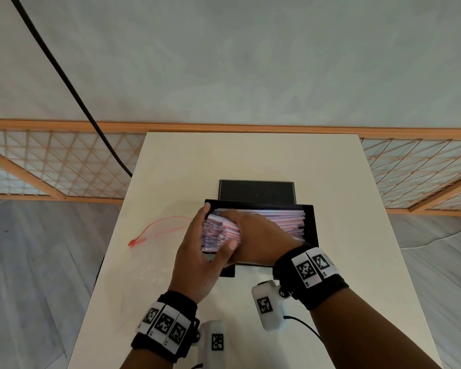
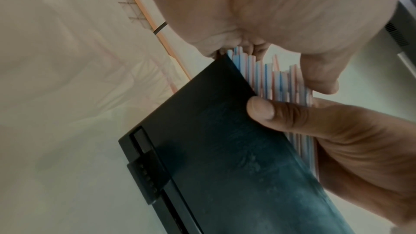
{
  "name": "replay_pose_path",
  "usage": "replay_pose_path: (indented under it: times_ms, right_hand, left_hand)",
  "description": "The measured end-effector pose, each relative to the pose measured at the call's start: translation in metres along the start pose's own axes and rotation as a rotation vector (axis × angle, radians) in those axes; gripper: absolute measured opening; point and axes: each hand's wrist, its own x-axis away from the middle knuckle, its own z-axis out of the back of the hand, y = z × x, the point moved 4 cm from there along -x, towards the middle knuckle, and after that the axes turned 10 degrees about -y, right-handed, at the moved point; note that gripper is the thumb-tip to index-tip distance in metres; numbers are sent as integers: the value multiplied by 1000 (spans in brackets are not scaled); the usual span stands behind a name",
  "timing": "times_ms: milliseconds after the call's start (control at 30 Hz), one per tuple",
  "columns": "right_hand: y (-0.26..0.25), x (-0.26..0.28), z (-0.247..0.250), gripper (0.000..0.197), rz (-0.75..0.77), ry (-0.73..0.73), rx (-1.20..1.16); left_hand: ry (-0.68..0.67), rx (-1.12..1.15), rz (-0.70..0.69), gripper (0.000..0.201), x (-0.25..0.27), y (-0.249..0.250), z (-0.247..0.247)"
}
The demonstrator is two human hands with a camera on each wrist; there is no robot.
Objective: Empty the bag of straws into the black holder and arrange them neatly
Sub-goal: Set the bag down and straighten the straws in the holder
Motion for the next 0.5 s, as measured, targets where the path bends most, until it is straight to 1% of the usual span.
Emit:
replay_pose_path:
  times_ms: [67, 167, 233, 333, 433, 500]
  right_hand:
    - [1, 1, 1, 83, -5, 10, -6]
    - [3, 4, 1, 91, -24, 41, 13]
    - [3, 4, -1, 92, -8, 41, -3]
    - [3, 4, -5, 93, 14, 48, -5]
    - [3, 7, -2, 93, 17, 93, 49]
    - [1, 11, 1, 90, 22, 136, 89]
  left_hand:
    - [61, -5, -10, 92, 2, 1, -1]
    - [135, -34, 7, 85, 7, 2, -3]
    - [131, -47, -1, 78, 10, 2, -7]
    - [125, -87, -24, 73, 11, 4, -8]
    - [101, -171, -50, 67, 9, 3, -7]
    - [96, -187, -61, 67, 8, 4, -6]
